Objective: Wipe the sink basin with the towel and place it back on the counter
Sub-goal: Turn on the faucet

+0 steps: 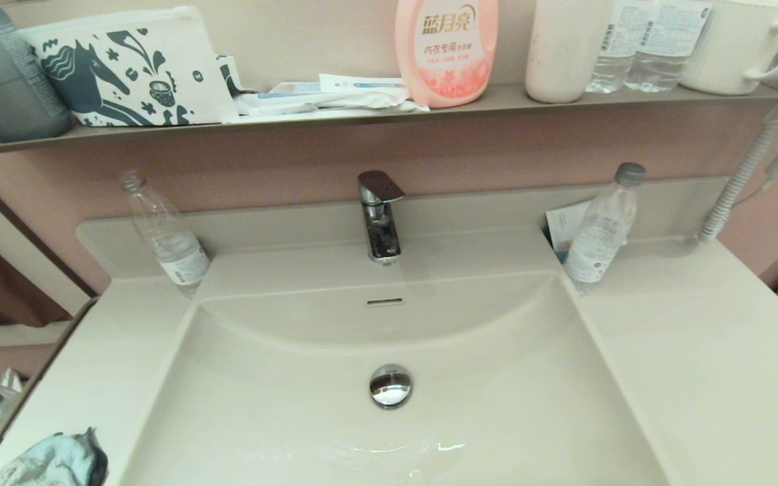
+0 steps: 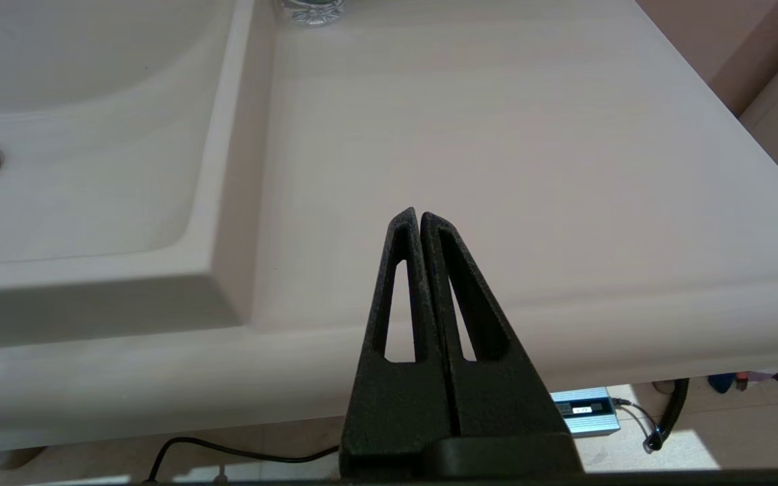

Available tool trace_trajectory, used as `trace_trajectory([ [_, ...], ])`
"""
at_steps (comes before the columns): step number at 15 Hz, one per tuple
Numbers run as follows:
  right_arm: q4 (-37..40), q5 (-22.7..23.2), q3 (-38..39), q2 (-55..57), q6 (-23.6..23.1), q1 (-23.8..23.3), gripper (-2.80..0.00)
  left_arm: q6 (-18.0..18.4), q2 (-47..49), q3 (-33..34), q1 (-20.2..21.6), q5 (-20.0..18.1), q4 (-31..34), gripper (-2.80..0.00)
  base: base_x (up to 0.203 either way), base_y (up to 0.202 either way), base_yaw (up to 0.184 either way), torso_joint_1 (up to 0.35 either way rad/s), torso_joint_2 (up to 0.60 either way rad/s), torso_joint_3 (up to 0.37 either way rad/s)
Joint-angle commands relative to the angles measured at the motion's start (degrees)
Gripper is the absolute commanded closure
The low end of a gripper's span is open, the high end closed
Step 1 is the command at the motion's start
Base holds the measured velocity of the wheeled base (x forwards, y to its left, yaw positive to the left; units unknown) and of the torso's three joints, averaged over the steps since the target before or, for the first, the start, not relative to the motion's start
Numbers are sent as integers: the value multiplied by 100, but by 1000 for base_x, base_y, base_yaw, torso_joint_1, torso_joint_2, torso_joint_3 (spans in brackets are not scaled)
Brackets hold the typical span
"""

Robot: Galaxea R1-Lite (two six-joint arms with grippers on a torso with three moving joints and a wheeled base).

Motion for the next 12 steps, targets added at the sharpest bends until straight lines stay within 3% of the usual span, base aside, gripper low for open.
trace_trajectory([
  [1, -1, 2, 1, 7, -4, 1, 0, 3, 1, 0, 6, 0, 4, 0, 0, 0, 0, 0, 0, 0],
  [12, 99, 138, -289, 181, -248, 1, 0, 3, 5, 0, 1, 0, 4, 0, 0, 0, 0, 0, 0, 0],
])
